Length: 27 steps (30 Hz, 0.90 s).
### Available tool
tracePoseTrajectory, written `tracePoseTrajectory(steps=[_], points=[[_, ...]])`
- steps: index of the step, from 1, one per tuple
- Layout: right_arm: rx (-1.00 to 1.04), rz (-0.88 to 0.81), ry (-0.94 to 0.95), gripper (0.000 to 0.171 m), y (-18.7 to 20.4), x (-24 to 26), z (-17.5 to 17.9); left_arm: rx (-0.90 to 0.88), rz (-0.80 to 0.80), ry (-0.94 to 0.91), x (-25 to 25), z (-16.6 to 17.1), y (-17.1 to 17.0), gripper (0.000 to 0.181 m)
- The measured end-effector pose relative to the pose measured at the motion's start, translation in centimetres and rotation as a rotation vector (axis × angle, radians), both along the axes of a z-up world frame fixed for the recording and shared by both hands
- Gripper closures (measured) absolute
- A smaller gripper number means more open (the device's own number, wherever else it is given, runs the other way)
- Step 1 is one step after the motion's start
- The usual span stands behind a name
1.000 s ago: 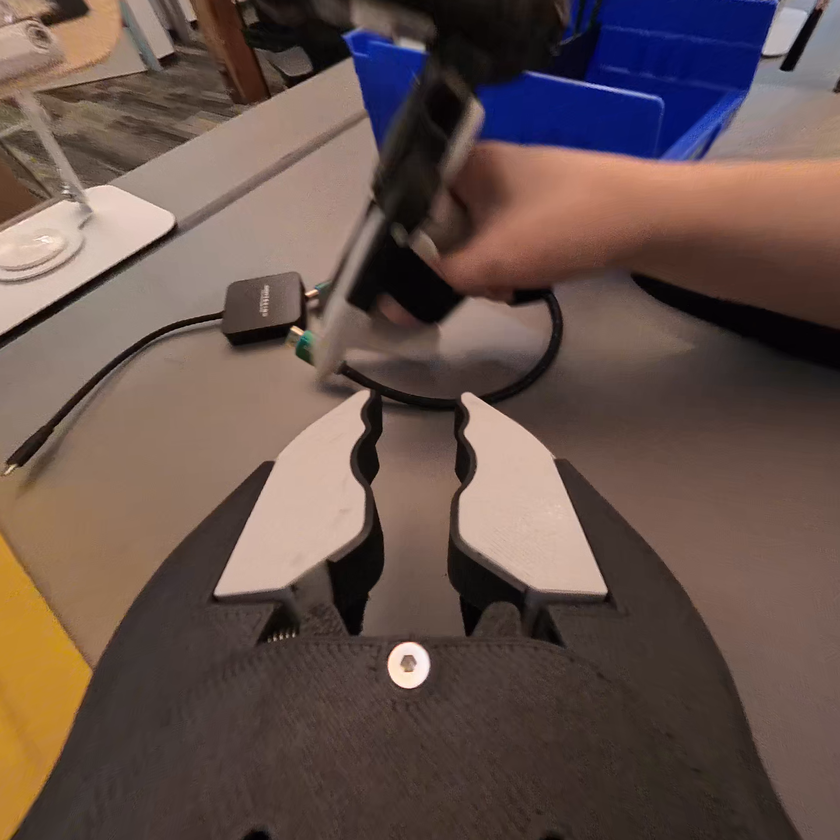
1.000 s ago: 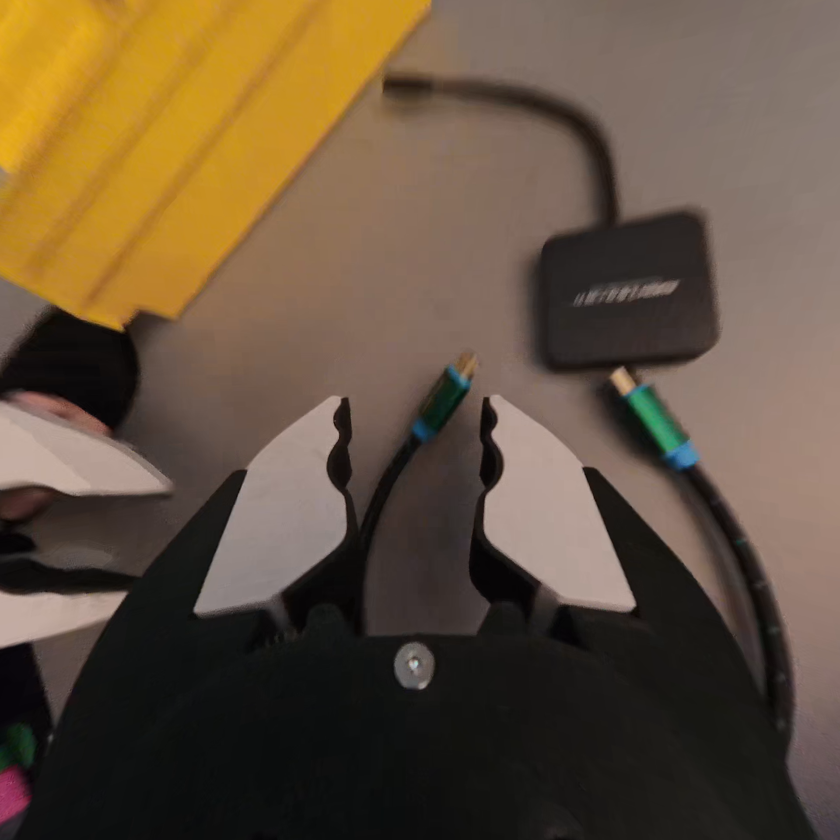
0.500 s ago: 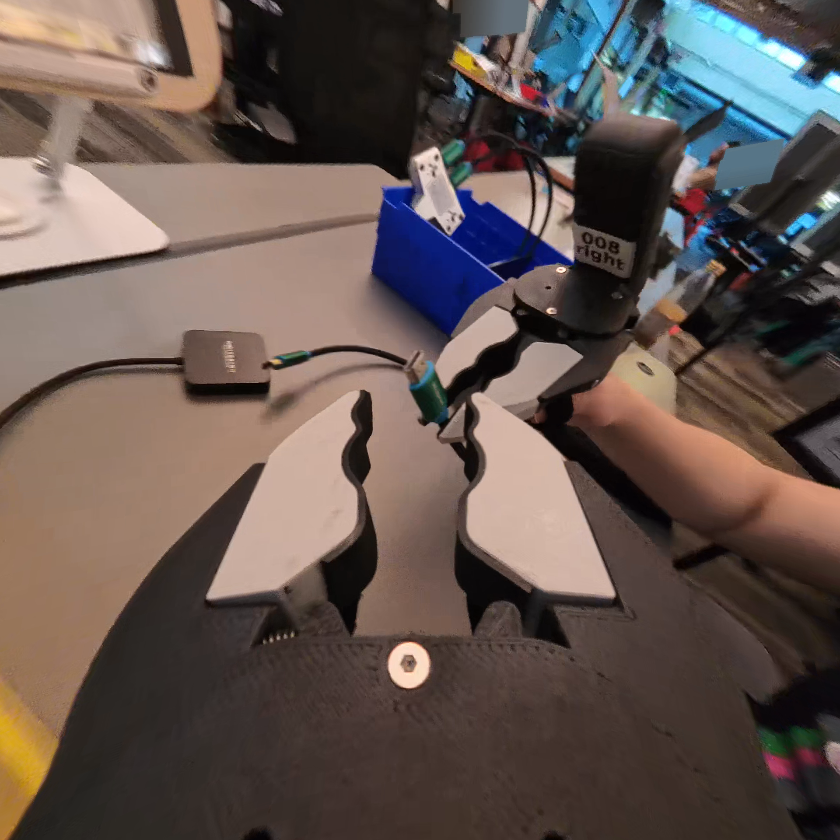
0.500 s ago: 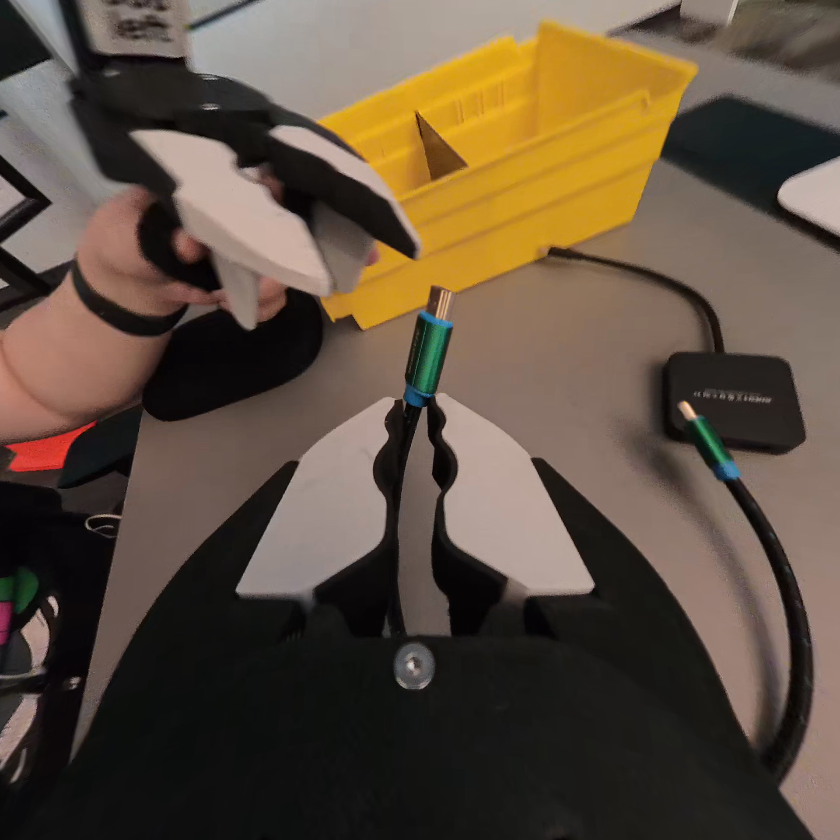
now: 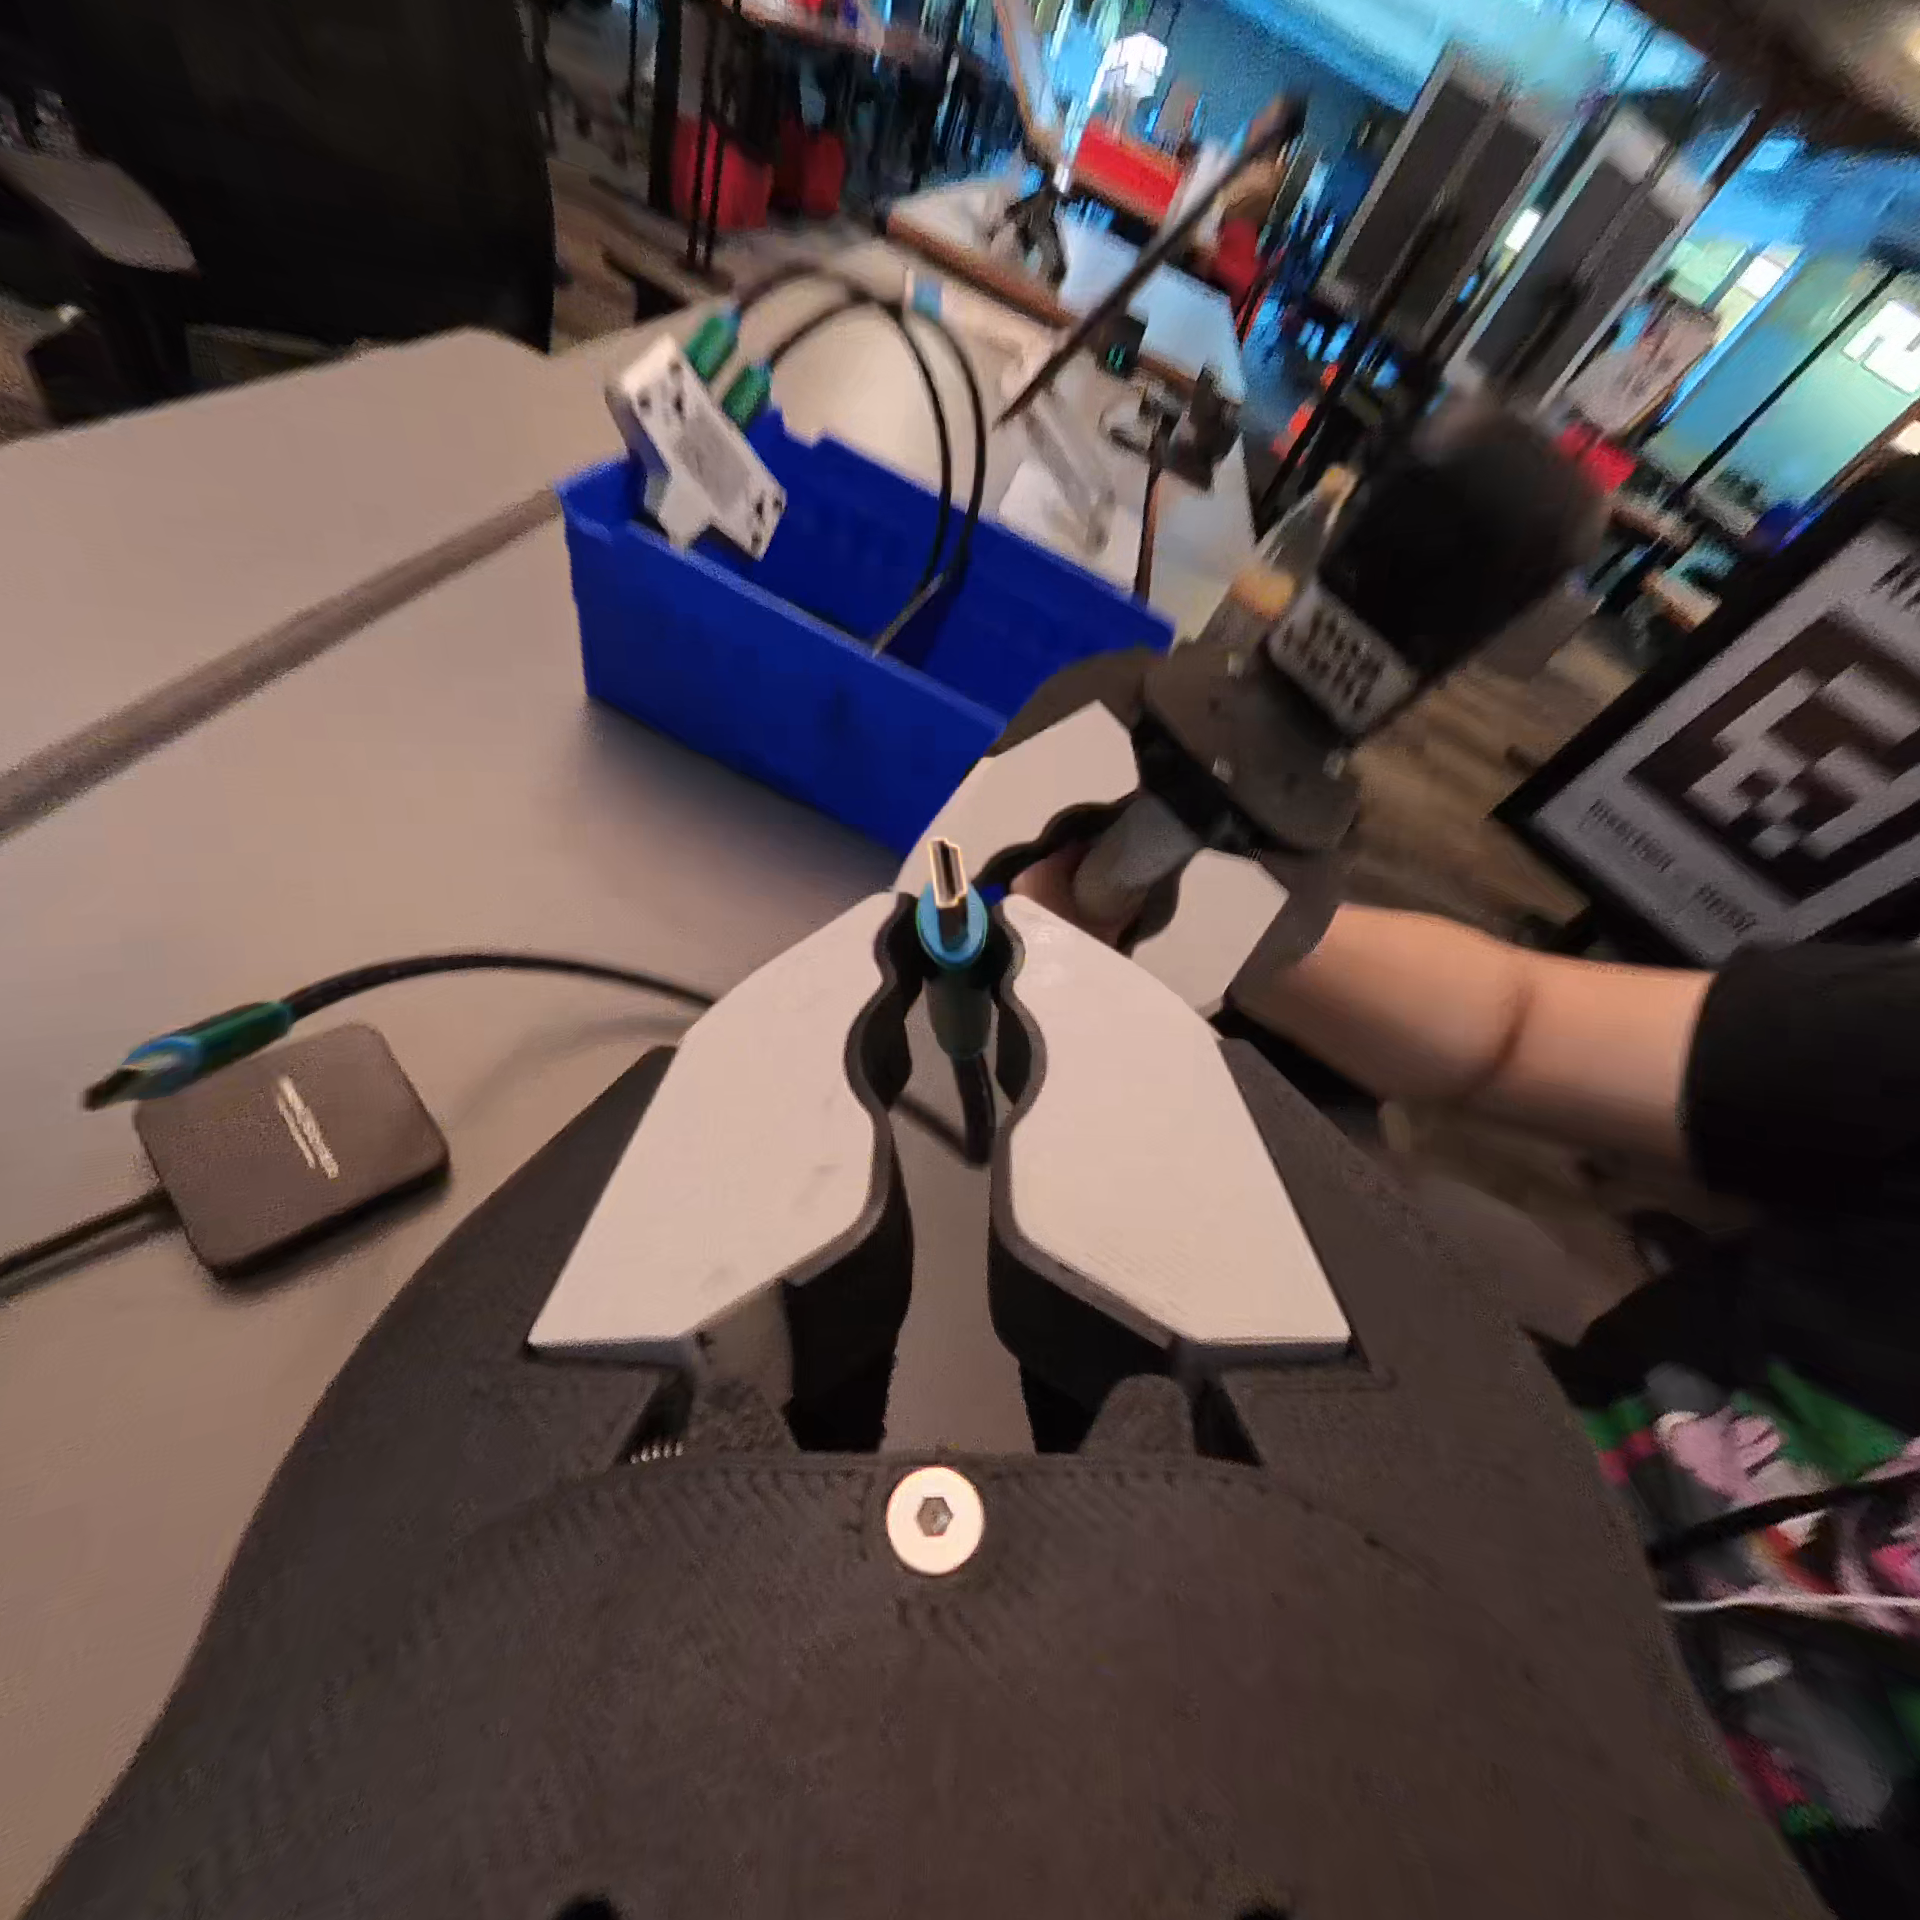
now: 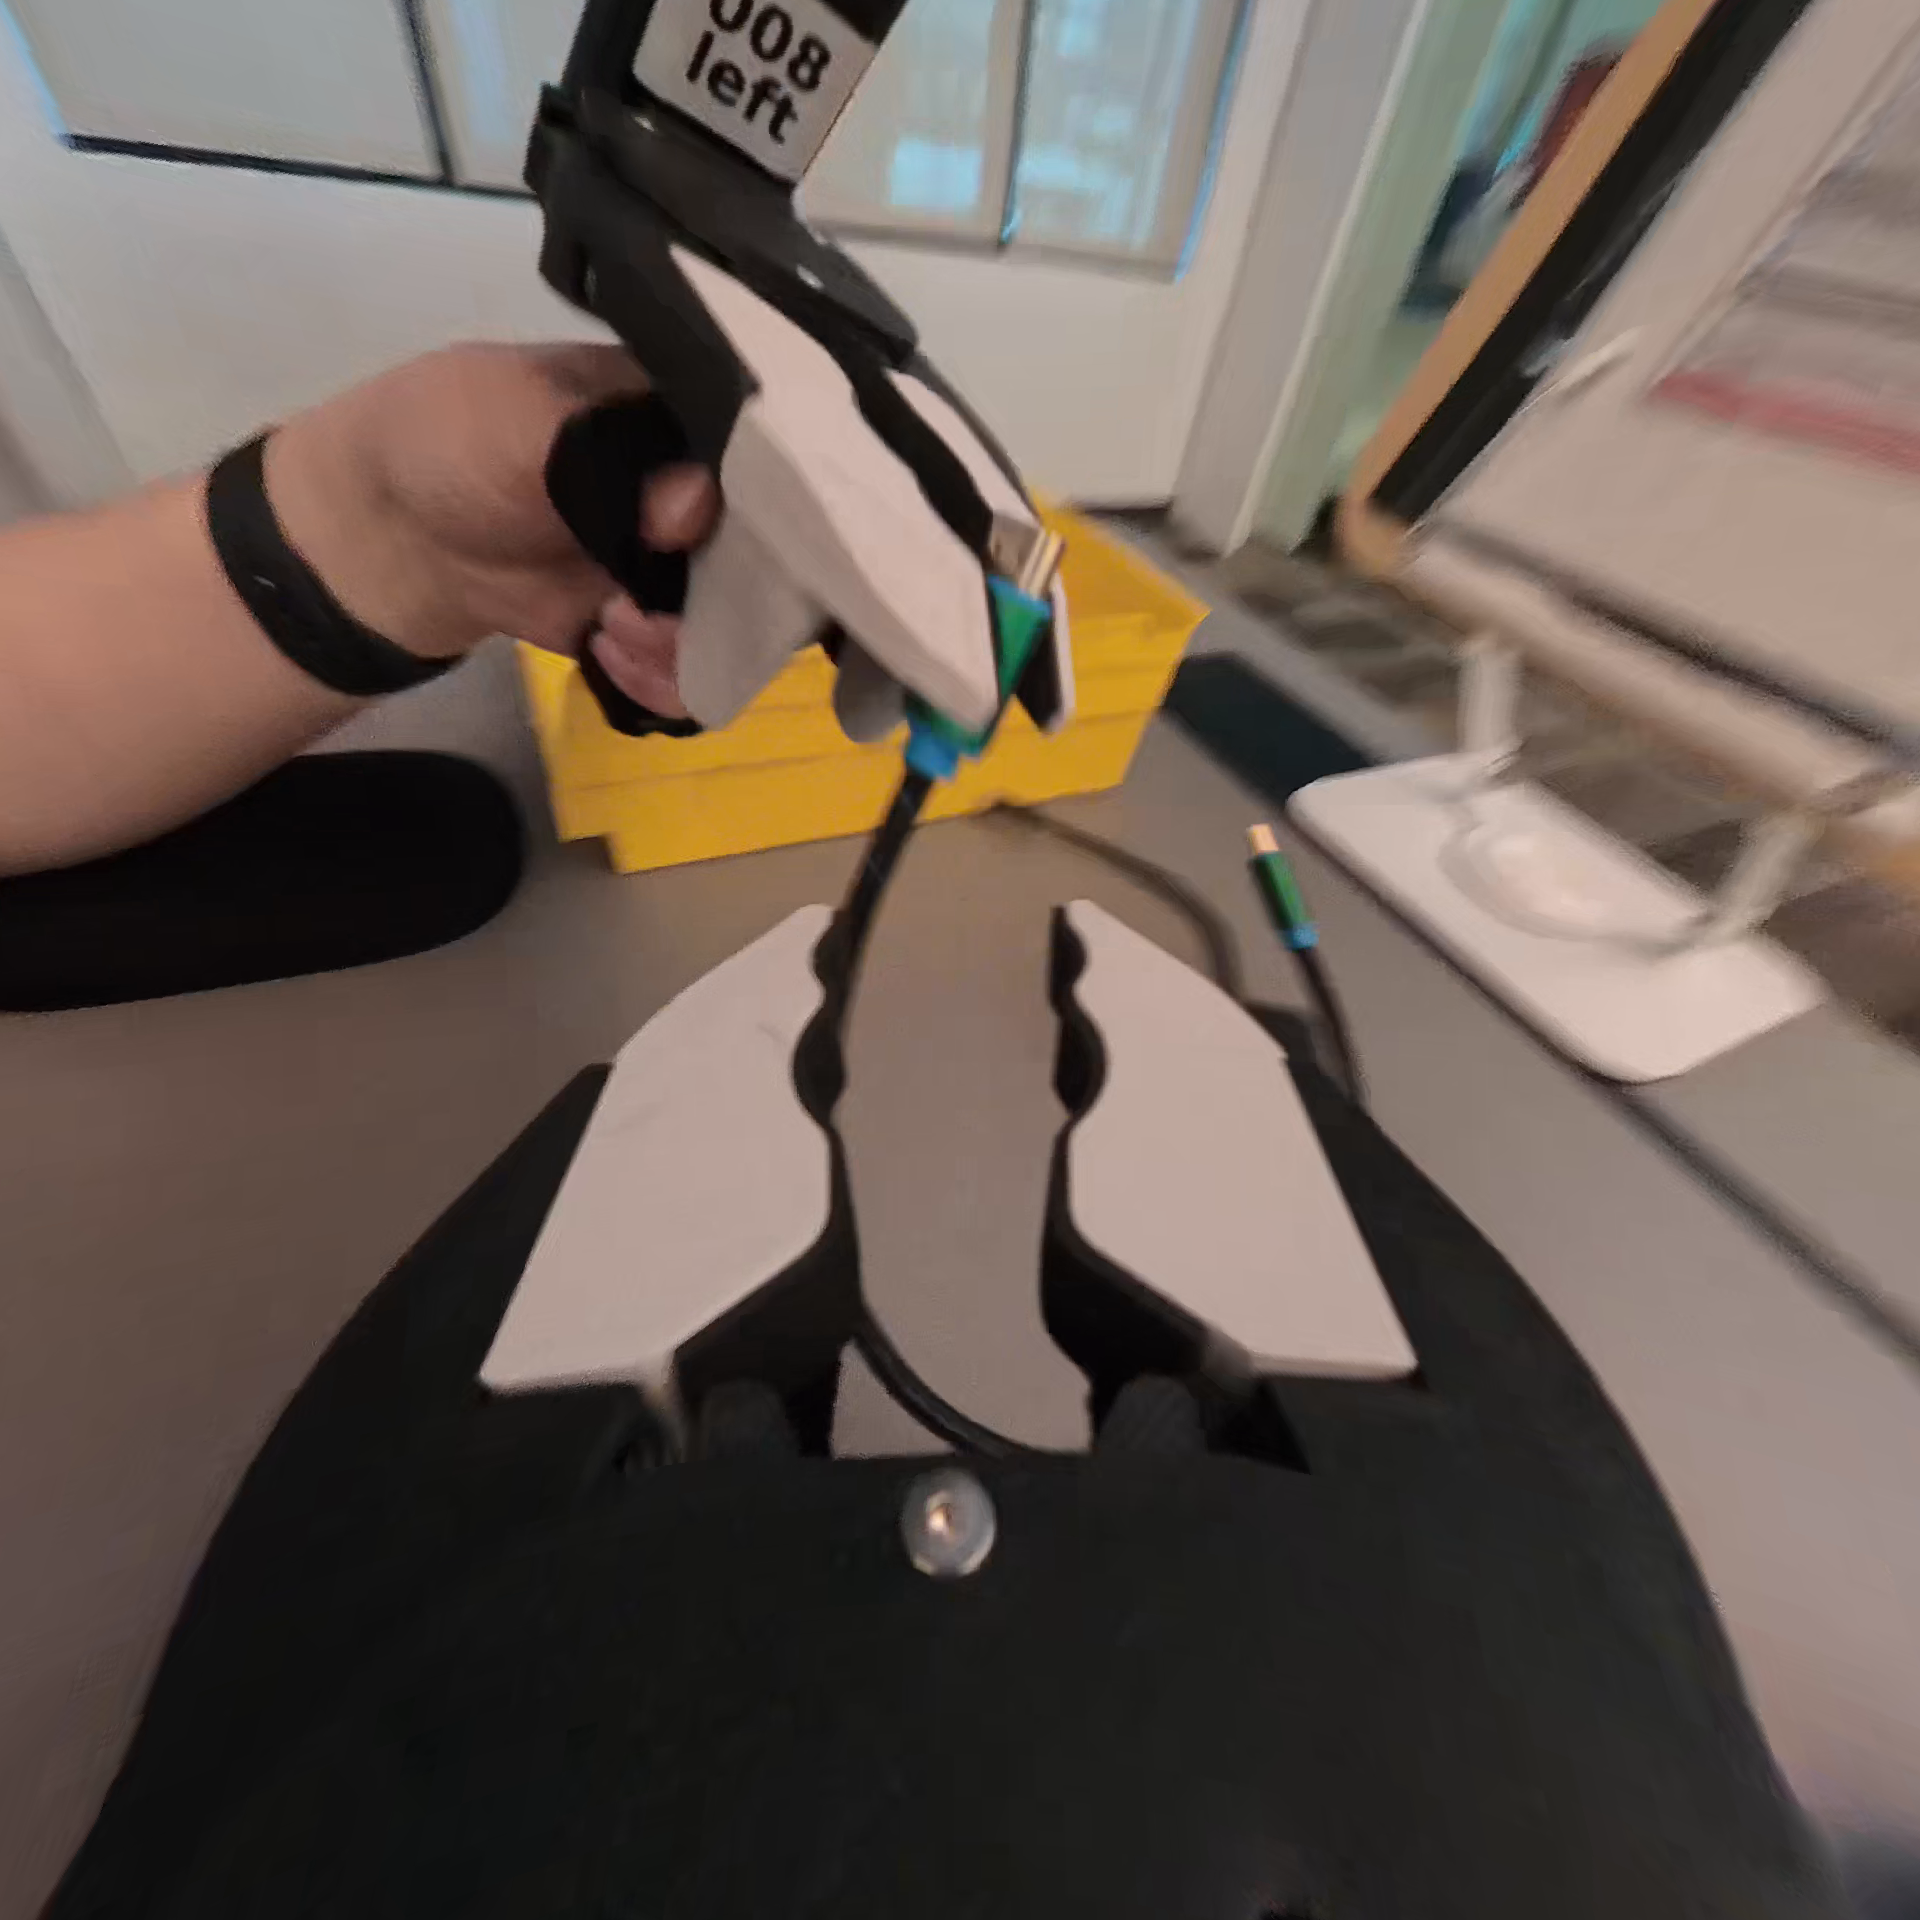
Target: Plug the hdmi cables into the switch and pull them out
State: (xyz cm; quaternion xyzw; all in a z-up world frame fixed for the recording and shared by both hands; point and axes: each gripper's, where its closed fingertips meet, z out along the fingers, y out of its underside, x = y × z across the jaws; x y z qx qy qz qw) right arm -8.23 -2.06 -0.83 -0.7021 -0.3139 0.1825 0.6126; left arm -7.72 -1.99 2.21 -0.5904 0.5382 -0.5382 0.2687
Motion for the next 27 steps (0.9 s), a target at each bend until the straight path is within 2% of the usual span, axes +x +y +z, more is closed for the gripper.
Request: tracePoseTrajectory(steps=[1, 3, 5, 6, 7, 8, 10, 12, 14, 17, 20, 23, 27], points=[[0.102, -0.055, -0.033, 0.125, 0.1, 0.9, 1.1, -0.035, 0.0, -0.03, -0.1, 1.5, 0.6, 0.17], [0.379, -0.187, -0.154, 0.125, -0.9, 2.3, 4.1, -0.096, -0.007, -0.067, -0.9, 4.4, 1.7, 0.17], [0.729, -0.245, -0.27, 0.126, -4.2, 1.1, 7.6, -0.141, 0.012, -0.153, -2.6, 7.2, 2.9, 0.171], [0.878, -0.22, -0.307, 0.135, -6.2, -0.6, 8.4, -0.159, 0.041, -0.217, -3.6, 8.4, 3.7, 0.171], [0.944, -0.142, -0.316, 0.154, -7.9, -2.8, 8.1, -0.176, 0.072, -0.262, -4.6, 9.1, 4.4, 0.171], [0.909, -0.009, -0.289, 0.165, -9.1, -5.4, 6.8, -0.199, 0.1, -0.284, -5.4, 9.4, 5.1, 0.171], [0.66, 0.195, -0.12, 0.159, -9.5, -10.3, 3.9, -0.241, 0.152, -0.329, -6.5, 10.0, 6.3, 0.171], [0.388, 0.246, 0.019, 0.153, -7.7, -13.9, 1.2, -0.263, 0.193, -0.363, -7.1, 10.5, 7.1, 0.17], [0.281, 0.114, 0.076, 0.15, -3.8, -15.1, -0.2, -0.296, 0.218, -0.394, -7.1, 11.0, 7.2, 0.17], [0.296, -0.114, 0.153, 0.143, 2.3, -15.2, 0.1, -0.346, 0.23, -0.448, -6.8, 11.9, 6.6, 0.17], [0.419, -0.425, 0.191, 0.136, 6.8, -12.4, 2.7, -0.414, 0.221, -0.505, -6.9, 12.7, 6.2, 0.171], [0.632, -0.587, 0.171, 0.128, 7.1, -9.4, 7.0, -0.459, 0.169, -0.525, -7.8, 13.4, 5.9, 0.171], [0.754, -0.59, 0.22, 0.129, 5.9, -6.9, 11.5, -0.452, 0.149, -0.535, -9.0, 14.1, 6.1, 0.171]])
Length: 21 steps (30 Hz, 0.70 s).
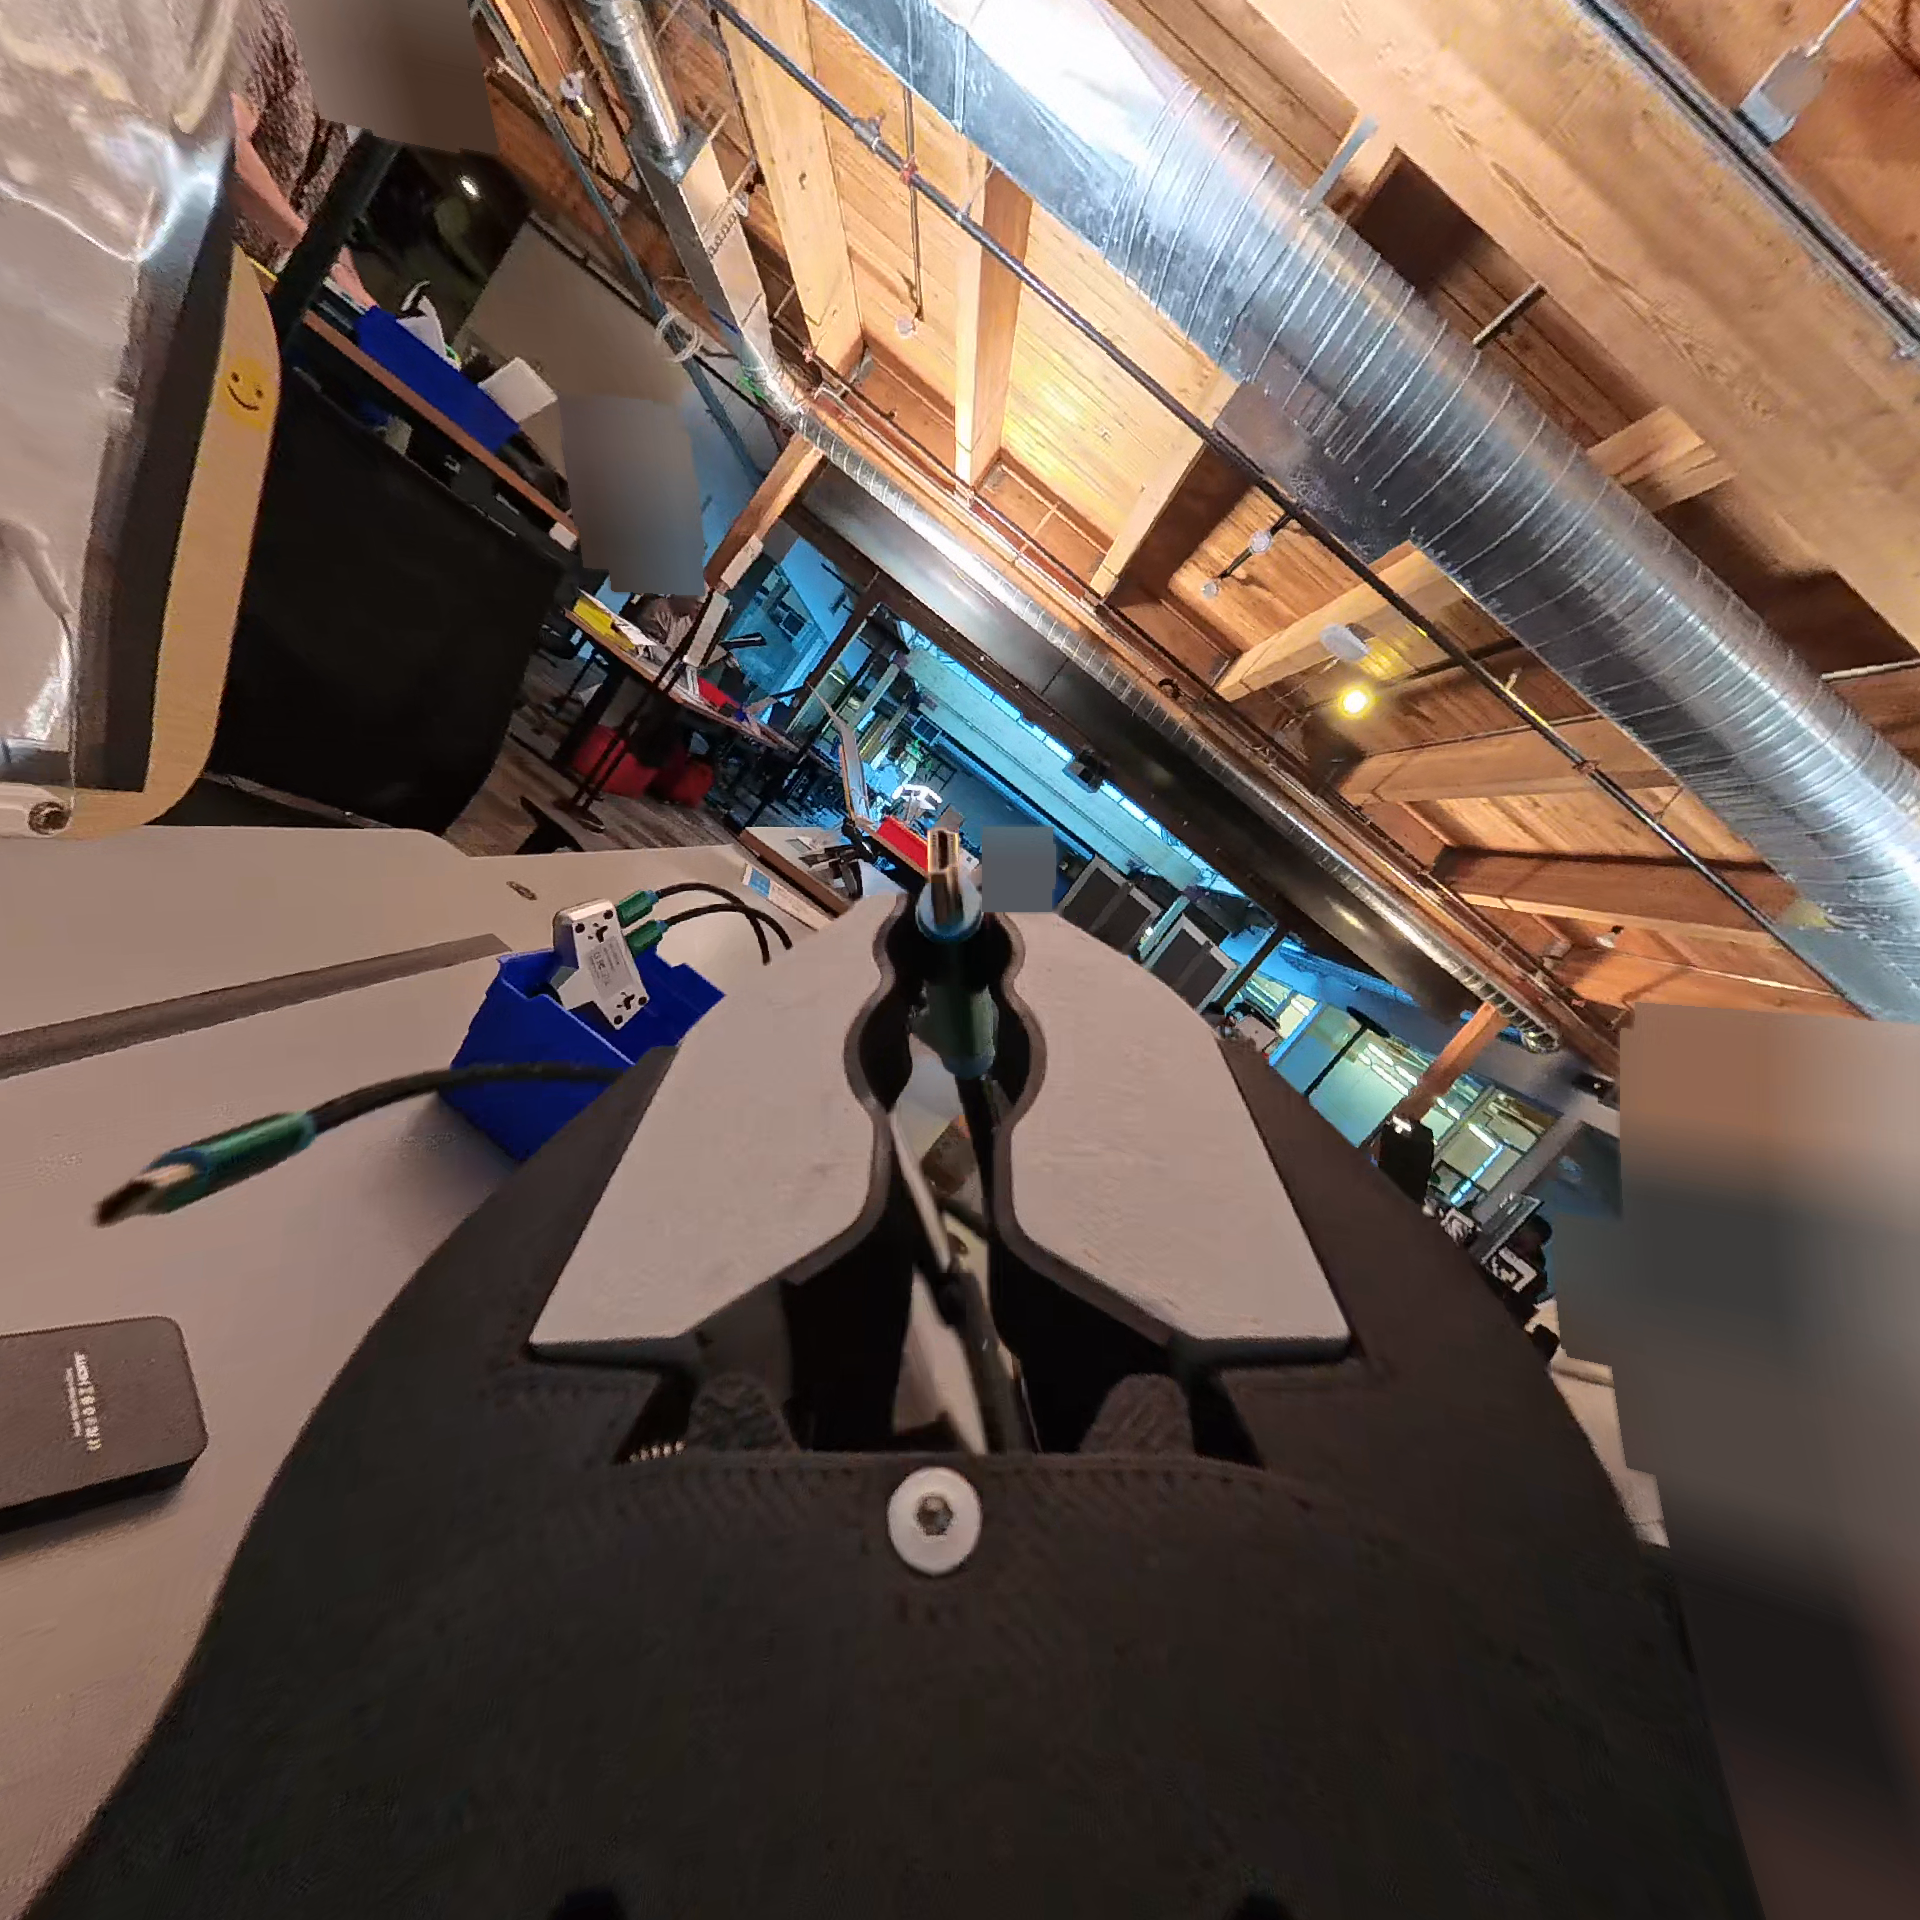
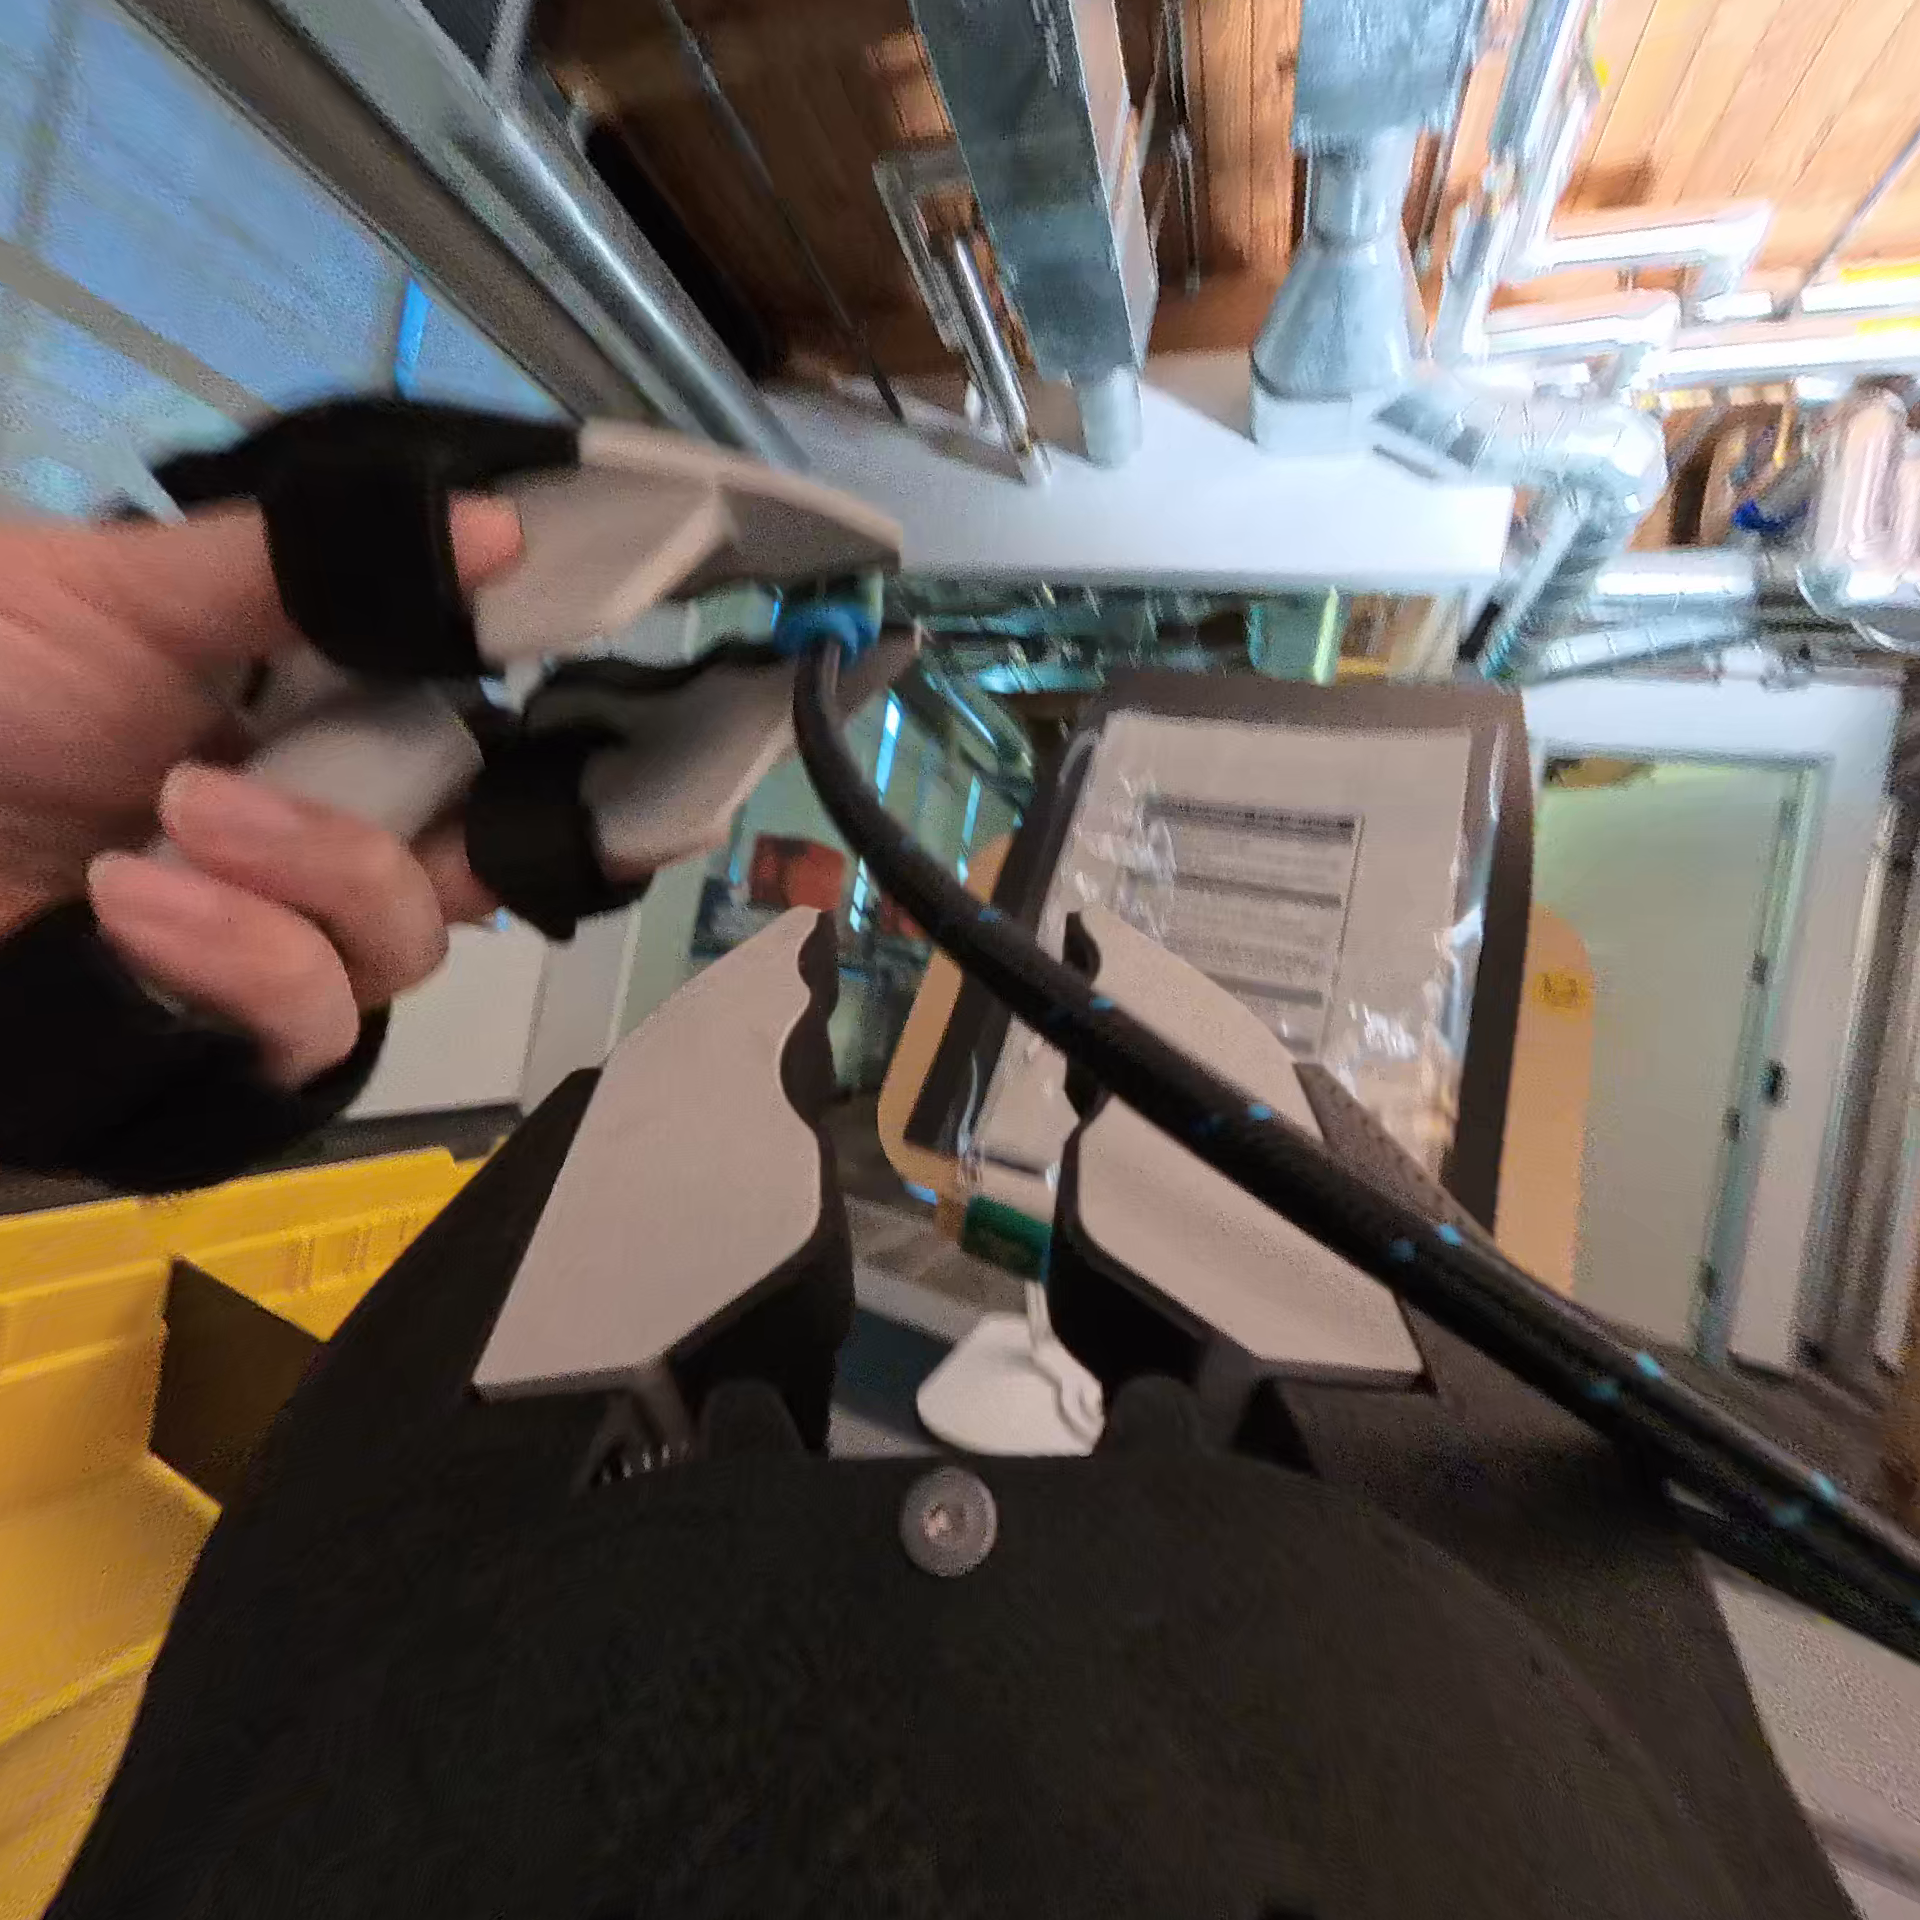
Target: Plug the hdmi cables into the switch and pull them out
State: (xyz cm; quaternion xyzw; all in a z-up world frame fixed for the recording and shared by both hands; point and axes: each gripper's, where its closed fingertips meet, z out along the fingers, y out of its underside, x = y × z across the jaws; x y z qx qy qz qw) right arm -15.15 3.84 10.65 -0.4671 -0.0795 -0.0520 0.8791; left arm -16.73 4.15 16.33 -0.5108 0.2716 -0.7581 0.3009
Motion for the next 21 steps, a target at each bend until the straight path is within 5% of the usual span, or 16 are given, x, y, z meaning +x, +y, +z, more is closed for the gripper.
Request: tracePoseTrajectory(steps=[5, 15, 21], points=[[0.202, 0.15, -0.25, 0.138, -3.7, -2.2, 3.5, 0.021, -0.073, 0.011, 0.3, 0.0, -0.9, 0.17], [0.024, 0.058, -0.561, 0.155, -3.2, -1.4, 3.0, 0.037, -0.069, 0.087, 2.0, -1.7, -1.2, 0.168], [-0.098, 0.098, -0.523, 0.154, -2.3, -1.0, 2.7, 0.04, -0.025, 0.093, 1.9, -1.8, -0.8, 0.168]])
